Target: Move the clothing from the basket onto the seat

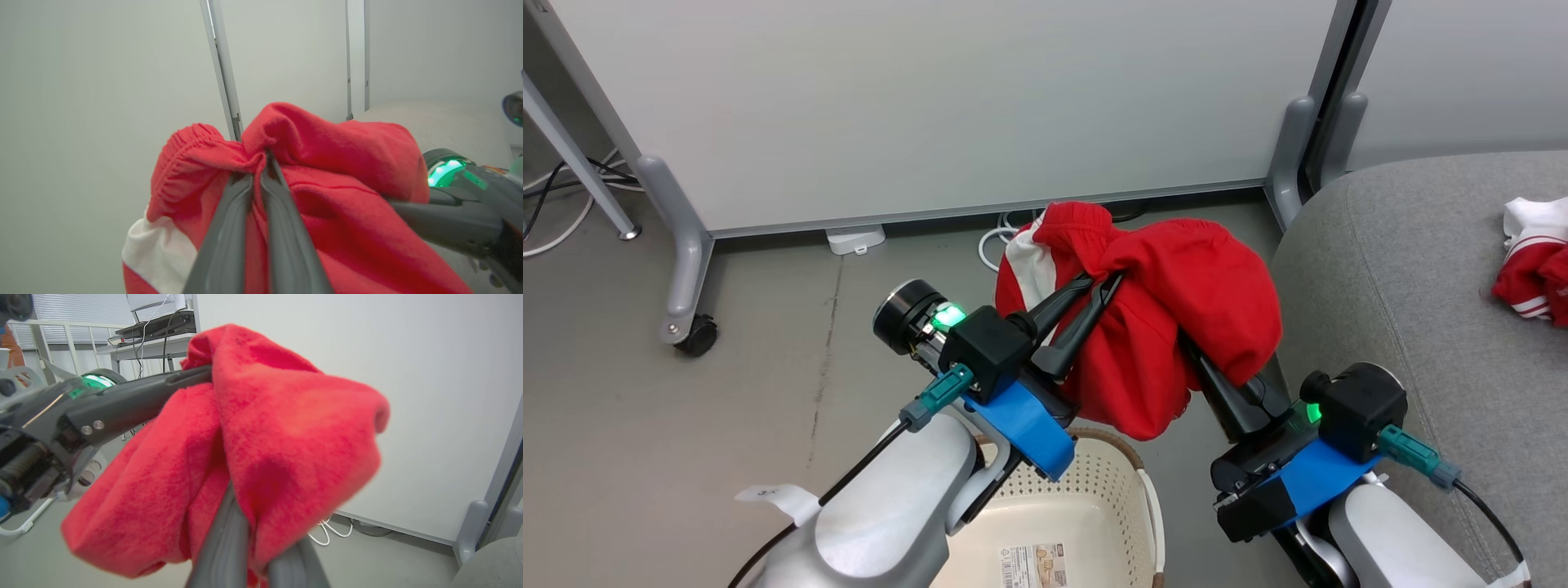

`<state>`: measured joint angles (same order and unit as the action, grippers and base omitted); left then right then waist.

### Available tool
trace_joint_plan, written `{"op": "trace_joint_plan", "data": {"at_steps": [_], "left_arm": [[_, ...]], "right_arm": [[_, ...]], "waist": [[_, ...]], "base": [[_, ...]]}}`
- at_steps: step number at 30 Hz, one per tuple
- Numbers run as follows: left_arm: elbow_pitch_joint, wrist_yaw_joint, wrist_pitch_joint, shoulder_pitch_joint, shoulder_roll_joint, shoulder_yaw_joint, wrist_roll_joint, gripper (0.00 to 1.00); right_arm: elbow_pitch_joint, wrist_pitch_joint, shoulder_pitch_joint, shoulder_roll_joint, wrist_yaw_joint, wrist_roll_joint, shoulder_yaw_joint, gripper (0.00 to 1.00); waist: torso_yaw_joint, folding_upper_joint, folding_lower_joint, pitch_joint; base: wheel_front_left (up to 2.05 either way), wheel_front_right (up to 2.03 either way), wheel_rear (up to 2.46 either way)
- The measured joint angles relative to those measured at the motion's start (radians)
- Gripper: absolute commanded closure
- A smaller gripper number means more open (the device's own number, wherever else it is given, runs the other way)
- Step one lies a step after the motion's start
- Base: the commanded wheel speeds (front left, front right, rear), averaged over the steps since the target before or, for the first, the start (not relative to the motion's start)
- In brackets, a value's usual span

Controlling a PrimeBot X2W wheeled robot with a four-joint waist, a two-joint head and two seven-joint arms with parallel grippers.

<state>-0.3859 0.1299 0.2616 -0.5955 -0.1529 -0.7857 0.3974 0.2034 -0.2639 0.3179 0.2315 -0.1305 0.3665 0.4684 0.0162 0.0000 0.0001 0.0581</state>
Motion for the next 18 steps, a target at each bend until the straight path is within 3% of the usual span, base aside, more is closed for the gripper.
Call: {"op": "trace_joint_plan", "data": {"at_steps": [1, 2, 3, 18], "left_arm": [[0.0, 0.0, 0.0, 0.0, 0.001, 0.004, -0.001, 0.8], [0.0, 0.0, 0.0, 0.0, 0.001, 0.009, -0.004, 0.05], [-0.001, 0.0, 0.0, 0.0, 0.002, 0.012, -0.007, 0.0], [-0.009, 0.0, 0.0, 0.0, 0.008, 0.035, -0.036, 0.0]], "right_arm": [[-0.001, 0.0, 0.0, 0.0, 0.0, -0.001, -0.002, 1.0], [-0.002, 0.0, 0.0, 0.0, 0.0, -0.002, -0.003, 1.0], [-0.003, 0.0, 0.0, 0.0, 0.0, -0.002, -0.005, 1.0], [-0.01, 0.0, -0.003, -0.003, 0.0, -0.006, -0.028, 1.0]], "waist": [[0.0, 0.0, 0.0, 0.001], [0.001, 0.0, -0.0001, 0.002], [0.002, 0.0, 0.0, 0.003], [-0.006, 0.0, -0.0001, 0.02]], "base": [[0.0, 0.0, 0.0], [0.0, 0.0, 0.0], [0.0, 0.0, 0.0], [0.0, 0.0, 0.0]]}}
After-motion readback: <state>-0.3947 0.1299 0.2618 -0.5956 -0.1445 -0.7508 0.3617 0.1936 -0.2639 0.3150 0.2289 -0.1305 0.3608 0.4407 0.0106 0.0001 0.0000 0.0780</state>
